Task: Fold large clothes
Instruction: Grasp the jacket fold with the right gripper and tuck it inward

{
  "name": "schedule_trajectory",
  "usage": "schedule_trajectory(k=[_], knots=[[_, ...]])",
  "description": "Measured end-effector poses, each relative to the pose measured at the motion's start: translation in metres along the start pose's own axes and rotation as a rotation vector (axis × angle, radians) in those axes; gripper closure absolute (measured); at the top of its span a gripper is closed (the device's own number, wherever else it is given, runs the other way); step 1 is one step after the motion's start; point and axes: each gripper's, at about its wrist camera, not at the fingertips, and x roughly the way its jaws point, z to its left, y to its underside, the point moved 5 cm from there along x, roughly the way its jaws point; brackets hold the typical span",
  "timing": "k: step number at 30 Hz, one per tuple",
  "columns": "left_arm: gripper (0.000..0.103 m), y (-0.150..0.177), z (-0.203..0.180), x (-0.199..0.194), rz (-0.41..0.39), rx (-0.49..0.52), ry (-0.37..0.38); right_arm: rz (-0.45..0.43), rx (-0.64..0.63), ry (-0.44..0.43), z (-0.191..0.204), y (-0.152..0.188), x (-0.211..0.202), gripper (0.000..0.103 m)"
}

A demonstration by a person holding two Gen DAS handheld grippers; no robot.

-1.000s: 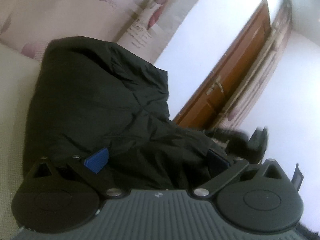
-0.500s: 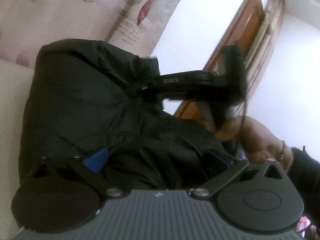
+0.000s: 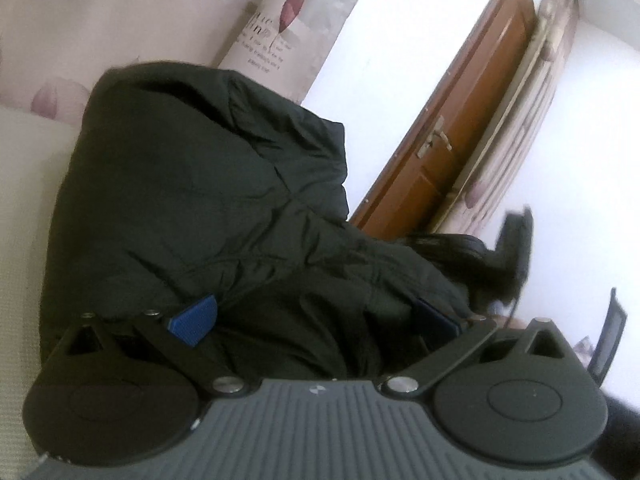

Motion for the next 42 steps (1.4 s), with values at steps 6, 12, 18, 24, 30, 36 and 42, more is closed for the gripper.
schedule_trajectory(k=[6, 12, 18, 24, 30, 36, 42], knots=[[0.000, 0.002, -0.003, 0.003, 0.004, 0.031, -0.005, 0.098, 0.316, -0.113, -0.029, -0.009, 0.001, 0.000], [0.000, 0.006, -0.002, 0.001, 0.008, 0.046, -0.005, 0.208, 0.303, -0.223, 0.016, -0.014, 0.012, 0.000], [0.000, 0.009, -0.001, -0.001, 0.004, 0.060, 0.000, 0.271, 0.388, -0.301, 0.026, -0.017, 0.045, 0.000], [0.000, 0.015, -0.005, 0.000, -0.004, 0.089, -0.006, 0.255, 0.594, -0.427, -0.005, -0.008, 0.055, 0.000], [0.000, 0.016, -0.004, -0.001, -0.006, 0.084, -0.007, 0.281, 0.305, -0.350, 0.007, -0.027, 0.029, 0.000], [0.000, 0.017, -0.002, -0.002, -0.001, 0.092, -0.019, 0.302, -0.064, -0.233, 0.064, -0.032, 0.051, 0.053], [0.000, 0.014, -0.001, -0.022, -0.068, 0.031, 0.008, 0.229, -0.202, -0.245, 0.083, -0.035, 0.043, 0.079]])
